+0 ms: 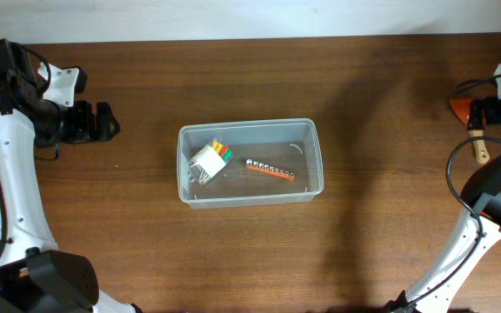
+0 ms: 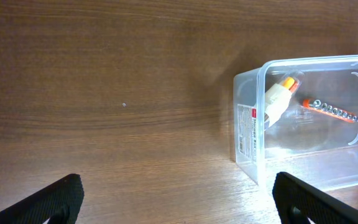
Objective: Pack container
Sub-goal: 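Move the right gripper right over the orange-bladed scraper, then lower and close the right gripper on the scraper's wooden handle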
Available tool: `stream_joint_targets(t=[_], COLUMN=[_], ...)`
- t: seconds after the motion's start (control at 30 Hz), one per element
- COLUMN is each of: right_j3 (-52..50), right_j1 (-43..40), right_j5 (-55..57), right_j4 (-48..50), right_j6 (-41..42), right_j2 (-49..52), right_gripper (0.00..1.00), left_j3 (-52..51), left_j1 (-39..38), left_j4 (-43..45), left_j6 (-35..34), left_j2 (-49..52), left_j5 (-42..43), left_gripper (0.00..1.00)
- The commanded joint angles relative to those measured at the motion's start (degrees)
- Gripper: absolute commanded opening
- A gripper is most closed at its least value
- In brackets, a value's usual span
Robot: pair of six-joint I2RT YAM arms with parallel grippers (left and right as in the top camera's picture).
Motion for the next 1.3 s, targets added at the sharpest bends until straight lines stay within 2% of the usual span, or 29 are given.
stream_joint_targets(t=[0.0, 0.3, 0.57, 1.27], right_j3=[0.3, 0.2, 0.2, 0.2], right_j1=[-0.2, -1.6, -1.7, -0.5], right_j5=[-0.2, -1.8, -0.8, -0.8], right_j4=[-0.5, -0.6, 0.5, 4.4], right_j6=[-3.3, -5.0, -0.5, -0.1], right_j2=[1.5, 1.9, 5.0, 7.6], right_gripper=[0.99, 0.99, 0.99, 0.99], left_j3=[1.2, 1.2, 1.2, 1.2], left_j1=[0.3, 0.3, 0.3, 0.3], left_j4=[0.1, 0.1, 0.1, 0.1], left_j6=[-0.6, -0.6, -0.6, -0.6], left_j2=[0.3, 0.3, 0.3, 0.3], left_j5=[0.9, 0.9, 0.9, 0.9], left_gripper=[0.99, 0.99, 0.99, 0.99])
